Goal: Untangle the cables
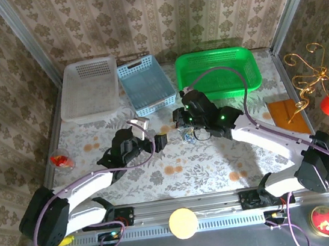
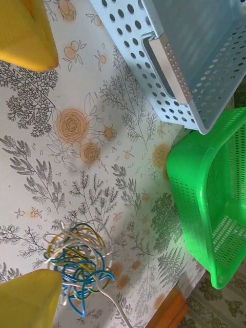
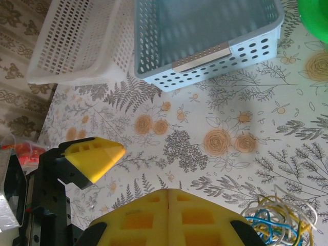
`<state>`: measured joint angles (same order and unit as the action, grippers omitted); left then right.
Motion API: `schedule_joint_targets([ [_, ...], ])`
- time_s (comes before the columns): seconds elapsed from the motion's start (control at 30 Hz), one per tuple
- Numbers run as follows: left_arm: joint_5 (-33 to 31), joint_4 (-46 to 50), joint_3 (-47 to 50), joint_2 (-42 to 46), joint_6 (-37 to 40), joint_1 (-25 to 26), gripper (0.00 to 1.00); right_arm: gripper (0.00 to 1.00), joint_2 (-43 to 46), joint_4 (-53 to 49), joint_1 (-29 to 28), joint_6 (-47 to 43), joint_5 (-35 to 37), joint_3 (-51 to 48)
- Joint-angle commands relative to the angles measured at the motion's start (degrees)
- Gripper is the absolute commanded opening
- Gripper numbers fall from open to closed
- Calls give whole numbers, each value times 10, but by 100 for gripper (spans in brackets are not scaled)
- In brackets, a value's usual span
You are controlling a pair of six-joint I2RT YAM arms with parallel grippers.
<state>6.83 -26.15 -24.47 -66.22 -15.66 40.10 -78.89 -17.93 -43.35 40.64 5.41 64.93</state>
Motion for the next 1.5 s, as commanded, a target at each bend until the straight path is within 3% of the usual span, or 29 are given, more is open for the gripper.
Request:
schedule_joint_targets([
  [0.0, 30, -53, 7, -17, 17, 5, 100, 0, -22, 9, 6, -6, -11, 11],
  [0.8, 83, -162, -23, -136, 16, 18, 100, 0, -29, 29, 7, 22, -54, -15],
  [1.47, 71, -191, -51, -189, 23, 23, 95, 0, -38, 43, 6, 34, -88, -2],
])
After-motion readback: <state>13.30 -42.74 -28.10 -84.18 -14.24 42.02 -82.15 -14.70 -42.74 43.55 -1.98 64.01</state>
